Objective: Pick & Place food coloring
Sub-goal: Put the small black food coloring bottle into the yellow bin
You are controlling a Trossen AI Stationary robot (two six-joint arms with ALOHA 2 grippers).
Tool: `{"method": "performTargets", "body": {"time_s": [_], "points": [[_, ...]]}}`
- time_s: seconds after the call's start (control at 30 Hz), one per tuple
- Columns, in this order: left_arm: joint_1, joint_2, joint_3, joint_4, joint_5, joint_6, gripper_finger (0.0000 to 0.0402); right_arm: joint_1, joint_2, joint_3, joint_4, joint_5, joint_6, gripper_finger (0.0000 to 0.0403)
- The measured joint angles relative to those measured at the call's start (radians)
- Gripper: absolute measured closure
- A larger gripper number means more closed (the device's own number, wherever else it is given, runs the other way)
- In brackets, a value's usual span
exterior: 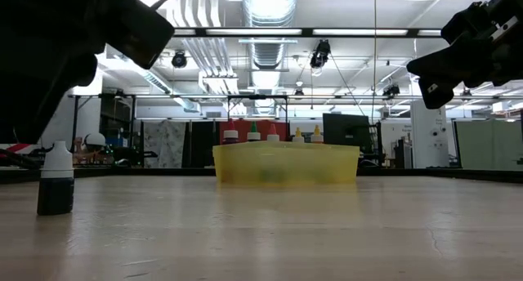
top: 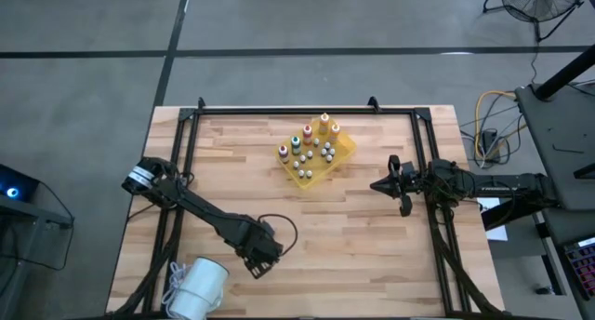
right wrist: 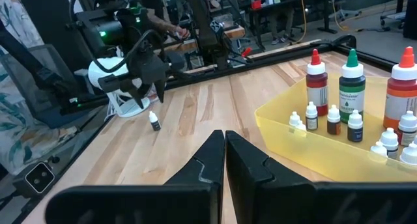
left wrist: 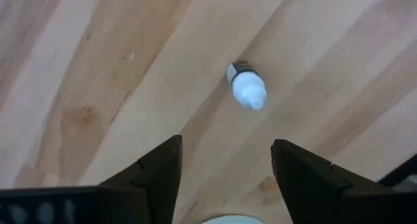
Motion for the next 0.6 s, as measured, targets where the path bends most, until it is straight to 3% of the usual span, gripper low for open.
{"method": "performTargets", "body": {"time_s": [0.6], "points": [[0.002, 0.001, -0.022, 0.154, -0.064, 0.019, 0.0189, 0.000, 0.000, 0.000, 0.000, 0.000, 0.000, 0.0394]]}}
